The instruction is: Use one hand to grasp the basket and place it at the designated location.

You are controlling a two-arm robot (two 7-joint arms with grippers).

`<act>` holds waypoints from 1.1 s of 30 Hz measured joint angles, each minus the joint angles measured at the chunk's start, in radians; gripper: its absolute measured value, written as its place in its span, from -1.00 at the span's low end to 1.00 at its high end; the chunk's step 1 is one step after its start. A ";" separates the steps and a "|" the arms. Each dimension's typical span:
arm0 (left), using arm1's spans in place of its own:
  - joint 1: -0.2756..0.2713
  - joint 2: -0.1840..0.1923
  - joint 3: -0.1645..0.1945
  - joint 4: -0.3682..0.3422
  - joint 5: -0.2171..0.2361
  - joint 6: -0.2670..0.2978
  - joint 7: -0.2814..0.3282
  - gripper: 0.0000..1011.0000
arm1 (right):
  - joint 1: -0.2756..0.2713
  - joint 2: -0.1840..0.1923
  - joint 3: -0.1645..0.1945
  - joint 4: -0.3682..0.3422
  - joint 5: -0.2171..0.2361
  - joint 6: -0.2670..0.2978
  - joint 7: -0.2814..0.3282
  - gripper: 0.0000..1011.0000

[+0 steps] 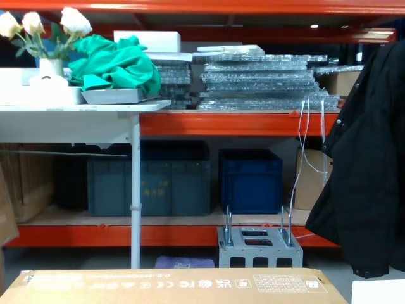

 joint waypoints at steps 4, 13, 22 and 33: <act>0.000 0.000 0.000 0.000 0.000 0.000 0.000 -1.00 | -0.008 -0.007 -0.005 0.000 -0.002 0.000 0.000 -0.80; 0.000 0.000 0.000 0.000 0.000 0.000 0.000 -1.00 | -0.019 -0.026 -0.012 0.029 -0.011 0.000 0.000 -0.80; 0.000 0.000 0.000 0.000 0.000 0.000 0.000 -1.00 | -0.030 -0.053 -0.021 0.075 -0.022 -0.007 -0.003 -0.80; 0.000 0.000 0.000 0.000 0.000 0.000 0.000 -1.00 | -0.032 -0.074 -0.025 0.112 -0.027 -0.017 0.000 -0.80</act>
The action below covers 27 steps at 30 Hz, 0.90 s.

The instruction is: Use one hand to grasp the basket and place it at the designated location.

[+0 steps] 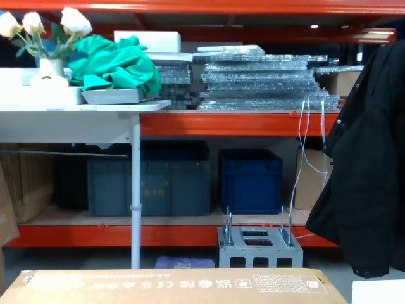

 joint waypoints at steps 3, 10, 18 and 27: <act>0.000 0.000 0.000 0.000 0.000 0.000 0.000 -1.00 | -0.001 -0.009 -0.002 0.016 -0.002 -0.006 0.002 -0.80; 0.000 0.000 0.000 0.000 0.000 0.000 0.000 -1.00 | -0.003 -0.024 -0.008 0.038 -0.008 -0.014 0.009 -0.81; 0.000 0.000 0.000 0.000 0.000 0.000 0.000 -1.00 | -0.001 -0.037 -0.009 0.061 -0.010 -0.019 0.016 -0.80; 0.000 0.000 0.000 0.000 0.000 0.000 0.000 -1.00 | -0.003 -0.022 0.001 0.042 -0.006 -0.019 0.008 -0.36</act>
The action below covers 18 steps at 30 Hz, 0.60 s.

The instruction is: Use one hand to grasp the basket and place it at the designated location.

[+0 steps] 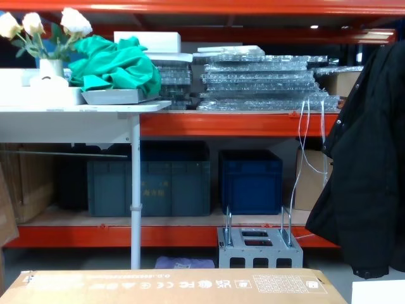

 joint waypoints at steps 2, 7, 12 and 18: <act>0.000 0.000 0.000 0.000 0.000 0.000 0.000 -1.00 | 0.000 0.003 0.002 -0.004 0.000 0.000 -0.002 -0.29; 0.000 0.000 0.000 0.000 0.000 0.000 0.000 -1.00 | 0.000 0.005 0.003 -0.005 0.000 0.000 -0.007 0.08; 0.000 0.000 0.000 0.000 0.000 0.000 0.000 -1.00 | 0.002 0.008 0.007 -0.009 0.000 0.000 -0.010 0.43; 0.000 0.000 0.000 0.000 0.000 0.000 0.000 -1.00 | 0.005 0.017 0.010 -0.027 -0.001 -0.001 -0.016 0.76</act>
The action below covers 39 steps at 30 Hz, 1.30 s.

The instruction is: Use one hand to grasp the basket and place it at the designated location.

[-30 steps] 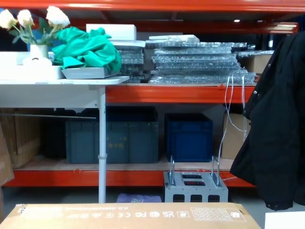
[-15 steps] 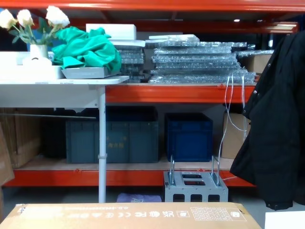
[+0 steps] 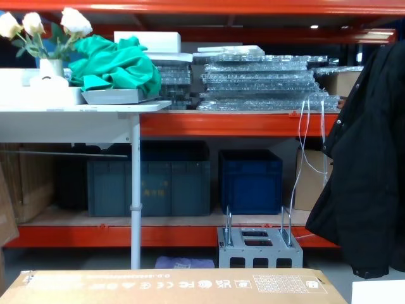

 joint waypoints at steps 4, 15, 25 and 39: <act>0.000 0.000 0.000 0.000 0.000 0.000 0.000 -1.00 | 0.002 0.009 0.005 -0.016 0.000 0.000 -0.003 0.93; 0.000 0.000 0.000 0.000 0.000 0.000 0.000 -1.00 | 0.015 0.061 0.032 -0.093 0.016 0.022 -0.008 0.98; 0.000 0.000 0.000 0.000 0.000 0.000 0.000 -1.00 | 0.014 0.146 0.075 -0.220 0.044 0.063 -0.030 0.98; 0.000 0.000 0.000 0.000 0.000 0.000 0.000 -1.00 | 0.005 0.199 0.119 -0.310 0.064 0.089 -0.037 0.98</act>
